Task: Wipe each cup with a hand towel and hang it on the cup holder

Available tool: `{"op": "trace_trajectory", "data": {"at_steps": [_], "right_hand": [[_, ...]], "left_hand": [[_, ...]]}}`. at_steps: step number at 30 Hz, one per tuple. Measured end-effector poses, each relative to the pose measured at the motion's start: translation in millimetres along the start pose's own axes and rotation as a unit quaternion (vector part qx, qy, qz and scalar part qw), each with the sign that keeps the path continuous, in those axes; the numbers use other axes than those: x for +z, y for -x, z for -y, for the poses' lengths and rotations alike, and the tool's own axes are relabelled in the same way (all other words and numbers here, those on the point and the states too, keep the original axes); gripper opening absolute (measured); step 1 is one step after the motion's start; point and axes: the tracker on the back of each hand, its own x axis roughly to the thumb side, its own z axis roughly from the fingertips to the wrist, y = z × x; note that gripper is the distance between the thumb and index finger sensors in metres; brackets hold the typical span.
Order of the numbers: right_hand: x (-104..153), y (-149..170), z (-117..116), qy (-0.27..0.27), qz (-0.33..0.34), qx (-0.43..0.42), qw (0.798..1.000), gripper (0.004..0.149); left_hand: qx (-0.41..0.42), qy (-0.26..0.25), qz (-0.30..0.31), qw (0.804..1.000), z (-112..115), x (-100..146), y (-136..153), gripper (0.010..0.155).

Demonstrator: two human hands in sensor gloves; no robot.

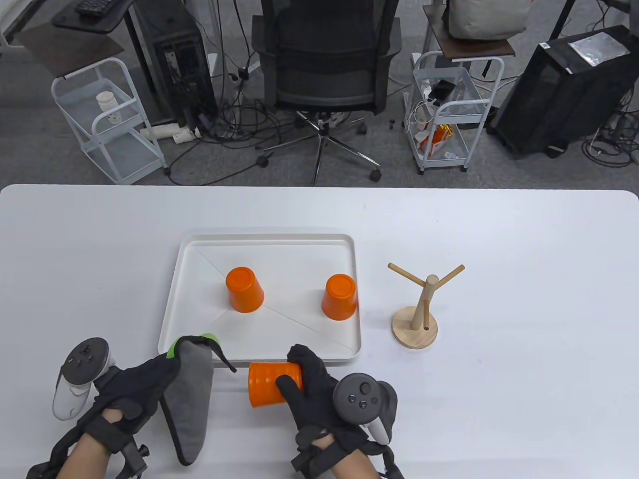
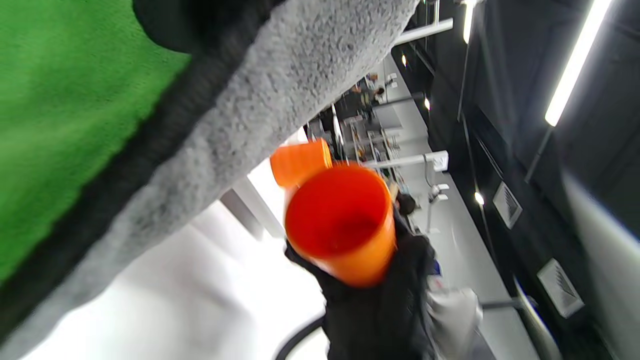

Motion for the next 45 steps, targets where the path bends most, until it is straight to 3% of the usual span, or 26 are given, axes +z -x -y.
{"op": "trace_trajectory", "data": {"at_steps": [9,15,35,45], "right_hand": [[0,-2,-5,-0.01,0.0,-0.031,0.999,0.074],[0,-2,-5,-0.013,0.001,-0.048,0.999,0.074],[2,-5,-9,-0.023,0.013,-0.055,0.998,0.074],[5,-10,-16,-0.045,0.018,-0.058,0.997,0.075]], "left_hand": [[0.049,0.133,0.017,0.99,38,-19,3,0.067],[0.063,0.18,0.029,0.981,51,-25,5,0.071],[0.015,0.257,0.03,0.966,75,-38,12,0.076],[-0.081,0.268,0.041,0.959,84,-40,8,0.08]]}}
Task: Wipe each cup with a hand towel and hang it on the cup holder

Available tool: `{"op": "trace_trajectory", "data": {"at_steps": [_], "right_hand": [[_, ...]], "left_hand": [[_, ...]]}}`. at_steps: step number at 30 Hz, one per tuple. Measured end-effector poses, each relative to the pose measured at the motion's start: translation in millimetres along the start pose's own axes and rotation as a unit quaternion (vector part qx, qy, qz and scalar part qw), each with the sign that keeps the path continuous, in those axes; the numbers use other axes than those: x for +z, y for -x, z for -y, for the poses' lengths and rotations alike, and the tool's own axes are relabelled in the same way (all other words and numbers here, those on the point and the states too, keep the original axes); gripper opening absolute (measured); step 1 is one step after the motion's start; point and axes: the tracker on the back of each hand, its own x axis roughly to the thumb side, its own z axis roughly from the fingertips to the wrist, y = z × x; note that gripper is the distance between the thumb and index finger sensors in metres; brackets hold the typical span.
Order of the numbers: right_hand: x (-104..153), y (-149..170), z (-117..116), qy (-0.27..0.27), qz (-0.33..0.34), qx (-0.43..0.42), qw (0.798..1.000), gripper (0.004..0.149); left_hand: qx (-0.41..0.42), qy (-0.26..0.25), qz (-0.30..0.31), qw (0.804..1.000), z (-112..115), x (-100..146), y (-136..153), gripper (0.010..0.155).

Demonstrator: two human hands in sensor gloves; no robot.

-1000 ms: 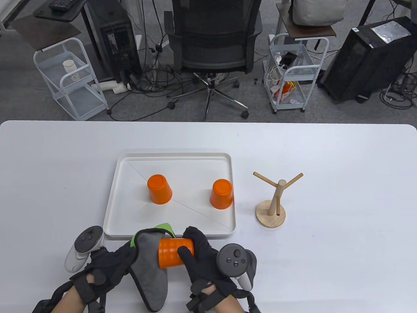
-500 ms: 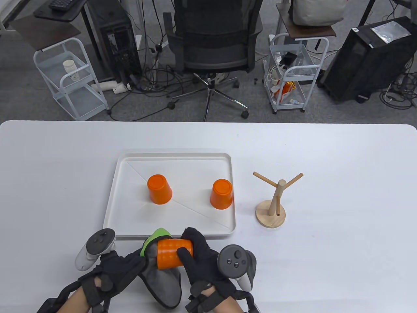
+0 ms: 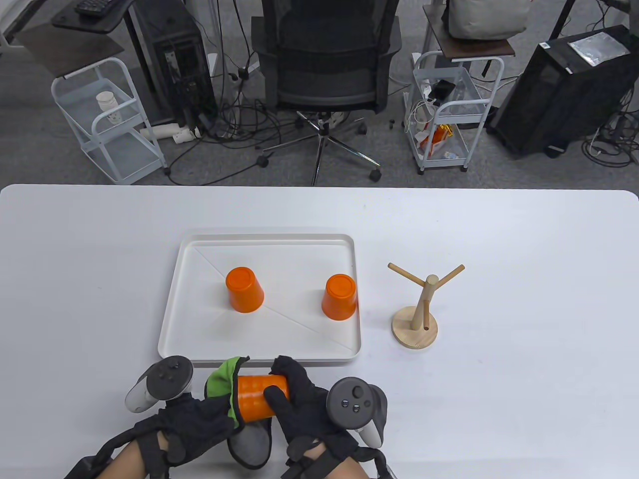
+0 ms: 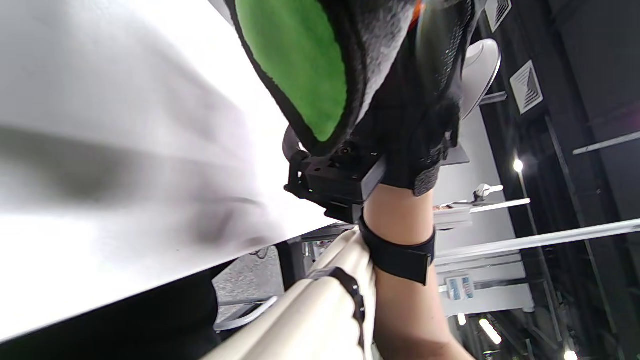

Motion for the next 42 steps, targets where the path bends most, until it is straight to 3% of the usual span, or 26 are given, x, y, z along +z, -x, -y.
{"op": "trace_trajectory", "data": {"at_steps": [11,18,23,27,29,35,39,42], "right_hand": [[1,-2,-7,-0.022,-0.007,0.025,0.999,0.075],[1,0,-6,-0.029,-0.026,0.017,0.999,0.077],[1,0,-6,-0.034,-0.044,0.017,0.998,0.077],[1,2,-5,-0.04,-0.06,0.016,0.997,0.077],[1,3,-5,-0.041,-0.061,0.016,0.997,0.078],[0,0,-6,-0.035,-0.036,0.021,0.999,0.077],[0,-4,-8,-0.033,-0.01,0.044,0.998,0.076],[1,-6,-12,-0.039,0.003,0.051,0.998,0.075]], "left_hand": [[-0.119,-0.002,-0.039,0.992,6,-5,-6,0.08],[-0.244,-0.017,-0.063,0.968,12,-6,-16,0.083],[-0.338,-0.034,-0.072,0.938,18,-8,-24,0.083],[-0.427,-0.046,-0.087,0.899,26,-11,-31,0.084],[-0.44,-0.048,-0.09,0.892,27,-11,-32,0.084],[-0.268,-0.036,-0.05,0.961,15,-9,-20,0.082],[-0.146,-0.016,-0.025,0.989,8,-9,-10,0.082],[-0.047,0.004,-0.005,0.999,5,-9,-1,0.082]]}}
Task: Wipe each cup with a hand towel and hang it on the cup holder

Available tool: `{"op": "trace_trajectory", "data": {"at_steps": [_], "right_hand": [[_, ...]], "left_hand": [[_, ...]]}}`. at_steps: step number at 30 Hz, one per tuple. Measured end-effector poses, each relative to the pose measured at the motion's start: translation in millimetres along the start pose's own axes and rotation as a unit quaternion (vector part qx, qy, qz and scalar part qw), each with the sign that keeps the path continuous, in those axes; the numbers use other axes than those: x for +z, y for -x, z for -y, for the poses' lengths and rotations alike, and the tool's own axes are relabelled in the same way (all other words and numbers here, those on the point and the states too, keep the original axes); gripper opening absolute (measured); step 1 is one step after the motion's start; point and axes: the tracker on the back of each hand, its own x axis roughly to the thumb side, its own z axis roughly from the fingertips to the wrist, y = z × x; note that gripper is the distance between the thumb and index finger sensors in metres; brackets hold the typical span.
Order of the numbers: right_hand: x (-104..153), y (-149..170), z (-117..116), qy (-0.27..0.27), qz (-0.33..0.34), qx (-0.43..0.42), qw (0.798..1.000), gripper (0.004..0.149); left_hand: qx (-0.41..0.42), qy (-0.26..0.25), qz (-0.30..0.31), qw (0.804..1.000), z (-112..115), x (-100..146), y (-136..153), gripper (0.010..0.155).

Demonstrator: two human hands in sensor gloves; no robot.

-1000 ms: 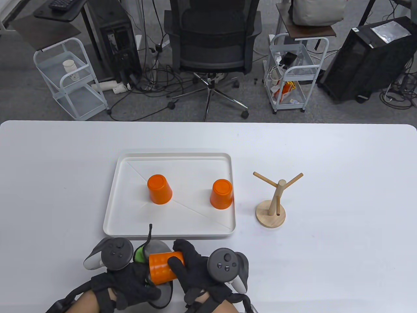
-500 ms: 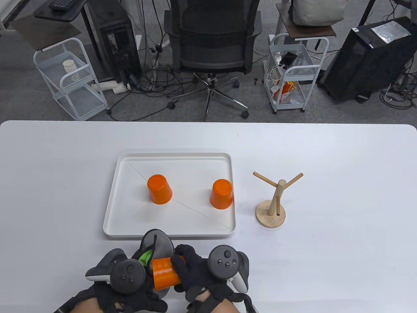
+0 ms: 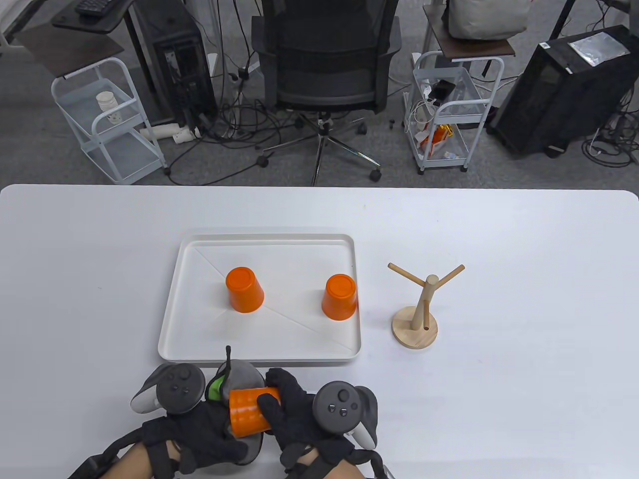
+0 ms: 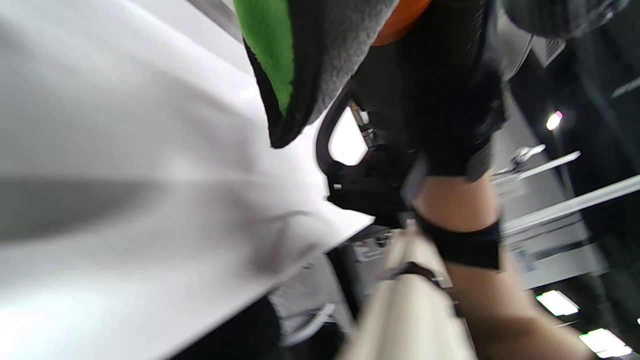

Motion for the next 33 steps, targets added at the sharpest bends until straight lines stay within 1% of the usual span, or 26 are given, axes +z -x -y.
{"op": "trace_trajectory", "data": {"at_steps": [4,6,7,12,16,20,23,28,31,33], "right_hand": [[0,-4,-2,-0.002,0.024,0.016,1.0,0.074],[1,-5,-2,0.001,0.035,0.023,0.999,0.074],[1,-5,-3,0.001,0.034,0.023,0.999,0.074],[1,-4,-1,0.002,0.028,0.017,0.999,0.074],[1,-2,-1,-0.003,0.012,0.006,1.0,0.075],[1,1,-2,-0.008,-0.002,-0.007,1.0,0.075],[1,2,-2,-0.011,-0.008,-0.01,1.0,0.076],[1,2,-2,-0.015,-0.017,-0.015,1.0,0.076],[1,2,-2,-0.015,-0.017,-0.016,1.0,0.076],[1,2,-2,-0.013,-0.015,-0.015,1.0,0.076]], "left_hand": [[0.111,0.011,0.02,0.994,-1,1,8,0.083],[0.142,0.02,0.032,0.989,-1,2,10,0.084],[0.136,0.015,0.028,0.99,-2,2,10,0.083],[0.05,0.007,0.013,0.999,0,2,3,0.082],[-0.065,-0.002,-0.008,0.998,2,3,-6,0.082],[-0.168,-0.018,-0.031,0.985,5,4,-15,0.082],[-0.223,-0.027,-0.042,0.974,8,5,-21,0.082],[-0.32,-0.038,-0.063,0.944,14,5,-28,0.082],[-0.342,-0.044,-0.067,0.936,15,5,-31,0.082],[-0.321,-0.044,-0.06,0.944,14,5,-29,0.082]]}}
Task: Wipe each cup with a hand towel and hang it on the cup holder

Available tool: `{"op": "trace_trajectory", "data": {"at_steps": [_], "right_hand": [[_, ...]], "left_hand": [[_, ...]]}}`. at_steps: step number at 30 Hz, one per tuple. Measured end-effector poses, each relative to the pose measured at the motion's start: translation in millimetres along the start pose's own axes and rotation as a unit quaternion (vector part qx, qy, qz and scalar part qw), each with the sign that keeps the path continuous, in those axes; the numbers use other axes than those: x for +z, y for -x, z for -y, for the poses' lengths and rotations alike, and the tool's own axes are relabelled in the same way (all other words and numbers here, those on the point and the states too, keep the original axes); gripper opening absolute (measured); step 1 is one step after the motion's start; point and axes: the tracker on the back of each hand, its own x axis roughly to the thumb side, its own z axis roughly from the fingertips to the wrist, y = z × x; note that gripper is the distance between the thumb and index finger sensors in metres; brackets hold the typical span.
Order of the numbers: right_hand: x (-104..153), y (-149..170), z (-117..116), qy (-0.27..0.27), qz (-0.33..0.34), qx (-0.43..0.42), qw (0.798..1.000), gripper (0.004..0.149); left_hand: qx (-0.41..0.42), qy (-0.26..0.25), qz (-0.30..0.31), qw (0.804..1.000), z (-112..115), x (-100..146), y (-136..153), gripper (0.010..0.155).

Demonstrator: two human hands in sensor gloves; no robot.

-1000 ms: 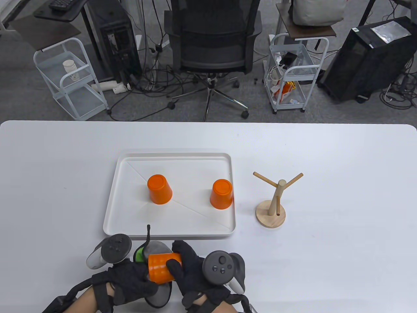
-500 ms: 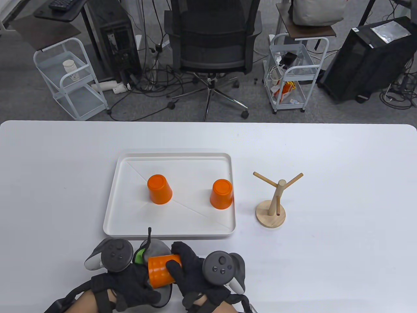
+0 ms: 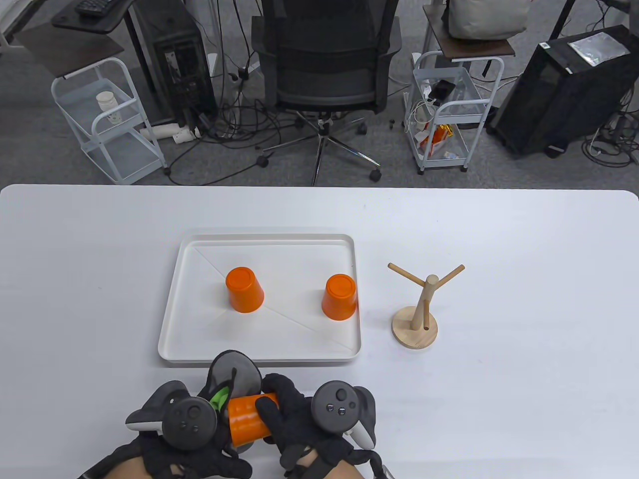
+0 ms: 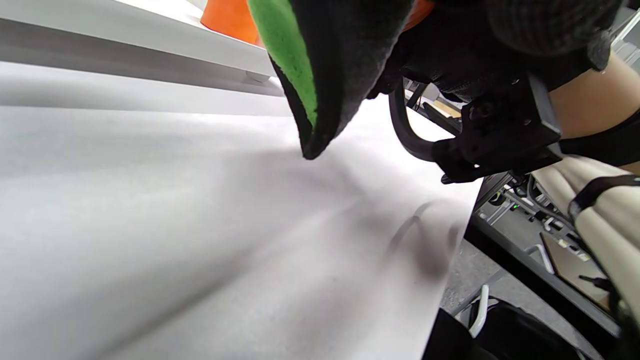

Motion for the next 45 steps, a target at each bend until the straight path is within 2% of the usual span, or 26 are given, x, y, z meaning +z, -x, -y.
{"op": "trace_trajectory", "data": {"at_steps": [6,9,11,14,16,17,18,20,24,25,30,31,34,37,39,40,42,45], "right_hand": [[-1,-1,0,0.006,0.009,0.005,1.0,0.076],[-1,-2,0,0.009,0.016,0.014,1.0,0.076],[0,-3,0,0.01,0.019,0.022,1.0,0.076],[0,-5,0,0.012,0.029,0.03,0.999,0.075],[0,-6,0,0.013,0.032,0.034,0.999,0.076],[0,-6,0,0.013,0.032,0.034,0.999,0.076],[0,-6,0,0.013,0.031,0.034,0.999,0.076],[1,-6,0,0.013,0.031,0.038,0.999,0.076],[1,-5,0,0.012,0.029,0.038,0.999,0.076],[1,-5,0,0.011,0.028,0.038,0.999,0.076],[1,-5,-2,0.007,0.025,0.039,0.999,0.076],[1,-5,-2,0.006,0.024,0.039,0.999,0.076],[0,-5,-2,0.006,0.022,0.035,0.999,0.076],[0,-6,-2,0.01,0.026,0.038,0.999,0.076],[0,-6,-1,0.014,0.028,0.031,0.999,0.076],[1,-7,0,0.018,0.034,0.031,0.999,0.076],[1,-10,1,0.027,0.051,0.043,0.997,0.076],[1,-14,2,0.034,0.071,0.059,0.995,0.075]], "left_hand": [[0.098,0.017,0.024,0.995,1,-2,11,0.082],[0.183,0.028,0.044,0.982,3,-4,19,0.083],[0.264,0.048,0.067,0.961,6,-6,26,0.085],[0.381,0.069,0.101,0.916,13,-7,36,0.088],[0.44,0.079,0.115,0.887,16,-8,40,0.09],[0.45,0.08,0.119,0.882,17,-9,40,0.09],[0.44,0.079,0.114,0.887,17,-9,41,0.089],[0.397,0.069,0.098,0.91,14,-8,39,0.088],[0.242,0.048,0.065,0.967,7,-5,27,0.084],[0.208,0.046,0.057,0.975,6,-5,25,0.084],[0.072,0.027,0.029,0.997,2,0,13,0.082],[0.011,0.019,0.015,1.0,0,1,8,0.082],[-0.101,0.006,-0.013,0.995,-2,3,0,0.082],[-0.067,0.006,-0.003,0.998,-1,3,2,0.083],[0.015,0.008,0.015,1.0,0,2,8,0.084],[0.084,0.012,0.031,0.996,1,1,13,0.085],[0.205,0.019,0.062,0.977,3,0,22,0.088],[0.36,0.035,0.104,0.926,8,-1,32,0.093]]}}
